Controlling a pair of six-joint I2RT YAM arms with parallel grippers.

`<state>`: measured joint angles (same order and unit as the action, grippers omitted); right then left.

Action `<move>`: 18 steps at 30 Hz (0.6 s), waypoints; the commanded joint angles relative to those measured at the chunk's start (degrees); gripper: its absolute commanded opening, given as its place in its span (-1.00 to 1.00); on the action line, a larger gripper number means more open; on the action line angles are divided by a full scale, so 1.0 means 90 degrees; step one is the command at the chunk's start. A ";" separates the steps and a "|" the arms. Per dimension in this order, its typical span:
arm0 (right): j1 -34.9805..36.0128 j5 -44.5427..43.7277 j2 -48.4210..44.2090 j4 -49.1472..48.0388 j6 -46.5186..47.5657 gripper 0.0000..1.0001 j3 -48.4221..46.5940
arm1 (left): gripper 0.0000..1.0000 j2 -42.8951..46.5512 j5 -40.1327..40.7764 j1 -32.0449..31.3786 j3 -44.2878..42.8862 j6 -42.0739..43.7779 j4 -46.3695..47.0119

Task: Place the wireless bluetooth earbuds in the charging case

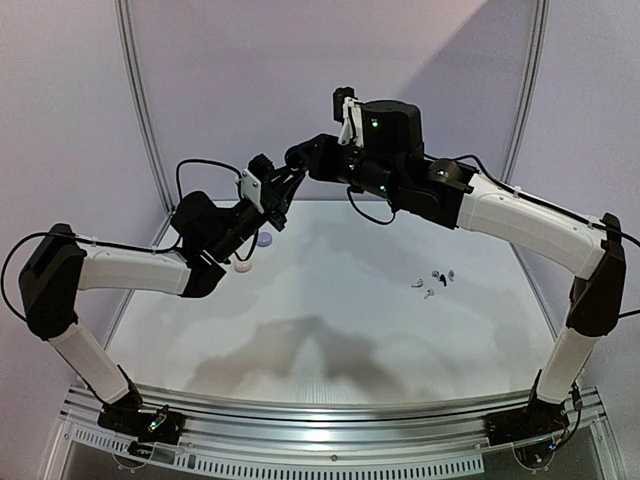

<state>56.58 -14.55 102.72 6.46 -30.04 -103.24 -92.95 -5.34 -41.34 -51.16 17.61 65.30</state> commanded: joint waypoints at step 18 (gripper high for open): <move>0.0015 -0.0009 0.0048 0.0828 -0.0043 -1.00 -0.0240 | -1.00 0.0129 -0.0233 0.0062 0.0196 0.0654 0.0521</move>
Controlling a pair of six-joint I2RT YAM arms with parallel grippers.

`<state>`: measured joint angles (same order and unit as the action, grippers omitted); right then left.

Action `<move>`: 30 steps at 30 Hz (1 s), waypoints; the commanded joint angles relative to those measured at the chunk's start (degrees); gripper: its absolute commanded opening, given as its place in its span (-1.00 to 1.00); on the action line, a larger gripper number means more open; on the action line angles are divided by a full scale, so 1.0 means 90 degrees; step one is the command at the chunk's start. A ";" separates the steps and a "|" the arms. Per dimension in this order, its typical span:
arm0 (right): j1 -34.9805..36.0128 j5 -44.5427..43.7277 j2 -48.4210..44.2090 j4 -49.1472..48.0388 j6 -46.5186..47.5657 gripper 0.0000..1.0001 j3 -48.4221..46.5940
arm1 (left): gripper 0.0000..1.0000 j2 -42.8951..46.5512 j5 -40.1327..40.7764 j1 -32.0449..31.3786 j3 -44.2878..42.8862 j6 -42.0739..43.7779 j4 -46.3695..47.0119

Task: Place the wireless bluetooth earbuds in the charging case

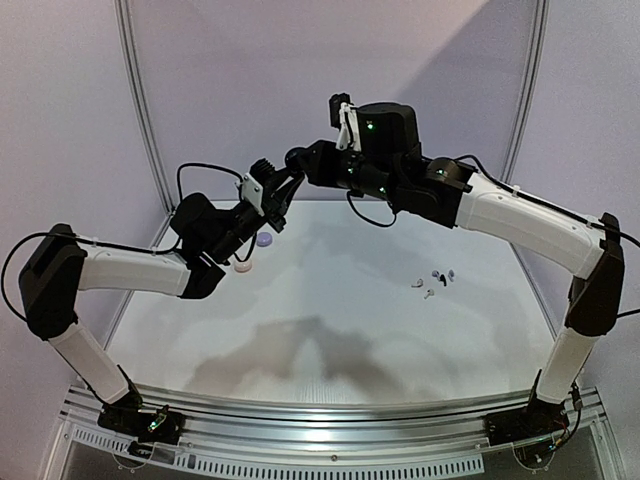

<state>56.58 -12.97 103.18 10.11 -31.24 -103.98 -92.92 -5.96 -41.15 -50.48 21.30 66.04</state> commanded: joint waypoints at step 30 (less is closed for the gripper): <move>-0.0031 -0.0783 0.0260 0.0453 -0.0010 -0.58 -0.0187 | -1.00 0.0189 -0.0205 0.0050 0.0150 -0.0020 0.0524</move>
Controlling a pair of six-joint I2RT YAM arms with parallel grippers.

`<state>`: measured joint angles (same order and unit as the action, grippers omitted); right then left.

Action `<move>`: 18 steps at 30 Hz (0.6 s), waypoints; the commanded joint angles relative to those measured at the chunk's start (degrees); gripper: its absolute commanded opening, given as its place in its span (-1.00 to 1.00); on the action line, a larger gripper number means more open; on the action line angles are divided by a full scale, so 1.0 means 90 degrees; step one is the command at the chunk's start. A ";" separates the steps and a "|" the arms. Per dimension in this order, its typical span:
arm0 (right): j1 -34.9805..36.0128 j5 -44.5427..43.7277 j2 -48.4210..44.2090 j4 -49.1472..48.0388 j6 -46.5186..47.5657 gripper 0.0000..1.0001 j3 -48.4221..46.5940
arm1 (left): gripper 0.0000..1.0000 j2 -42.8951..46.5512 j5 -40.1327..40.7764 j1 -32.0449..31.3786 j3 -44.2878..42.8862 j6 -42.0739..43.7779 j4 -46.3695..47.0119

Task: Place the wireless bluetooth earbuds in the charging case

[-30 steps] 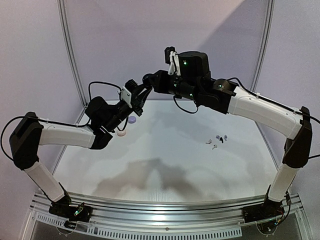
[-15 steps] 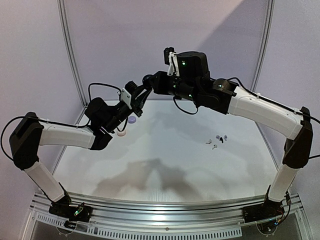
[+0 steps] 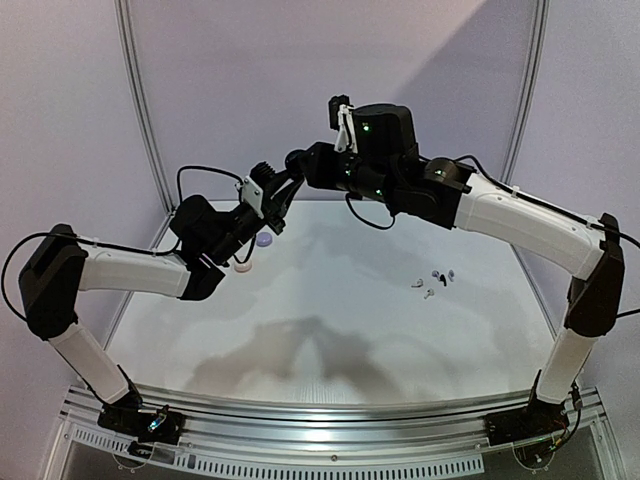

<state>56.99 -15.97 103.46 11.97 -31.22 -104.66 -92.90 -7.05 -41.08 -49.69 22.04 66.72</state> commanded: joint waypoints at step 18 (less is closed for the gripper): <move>-0.0105 -0.0415 0.0091 0.0405 0.0670 -0.28 -0.0578 | -1.00 0.0321 -0.0071 0.0145 0.0116 -0.1388 -0.0254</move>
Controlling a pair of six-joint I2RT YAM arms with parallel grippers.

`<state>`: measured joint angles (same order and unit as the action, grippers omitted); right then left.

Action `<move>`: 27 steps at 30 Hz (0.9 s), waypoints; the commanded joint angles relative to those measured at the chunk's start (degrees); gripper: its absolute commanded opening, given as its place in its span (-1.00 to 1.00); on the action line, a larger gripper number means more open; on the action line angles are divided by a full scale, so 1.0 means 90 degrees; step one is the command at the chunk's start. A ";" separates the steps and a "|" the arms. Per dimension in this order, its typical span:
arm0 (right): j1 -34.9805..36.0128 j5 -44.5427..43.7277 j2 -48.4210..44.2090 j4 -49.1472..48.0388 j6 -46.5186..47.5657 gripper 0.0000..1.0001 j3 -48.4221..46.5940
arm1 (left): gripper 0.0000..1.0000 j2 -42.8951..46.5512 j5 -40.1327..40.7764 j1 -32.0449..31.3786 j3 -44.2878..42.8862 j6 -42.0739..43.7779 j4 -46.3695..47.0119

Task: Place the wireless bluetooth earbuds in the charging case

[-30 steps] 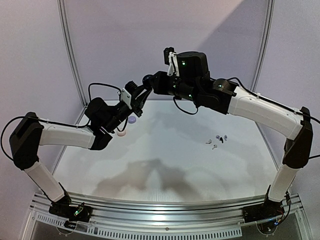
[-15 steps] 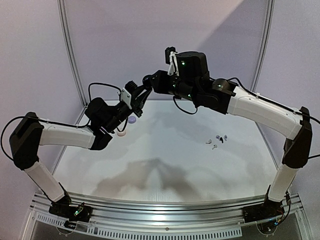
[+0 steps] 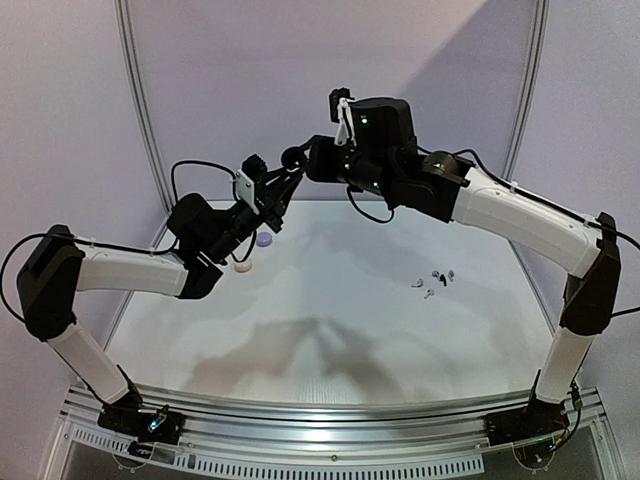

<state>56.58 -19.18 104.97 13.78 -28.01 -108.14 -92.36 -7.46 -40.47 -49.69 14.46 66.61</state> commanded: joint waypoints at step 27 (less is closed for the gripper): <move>-0.3592 0.1389 0.0287 0.5781 0.0330 -0.39 0.0822 | -1.00 0.0668 -0.0987 0.0190 0.0516 -0.1180 -0.0960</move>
<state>26.13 -8.36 103.83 58.13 -29.41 -102.04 -88.23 -15.20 -39.48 -46.04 3.38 59.66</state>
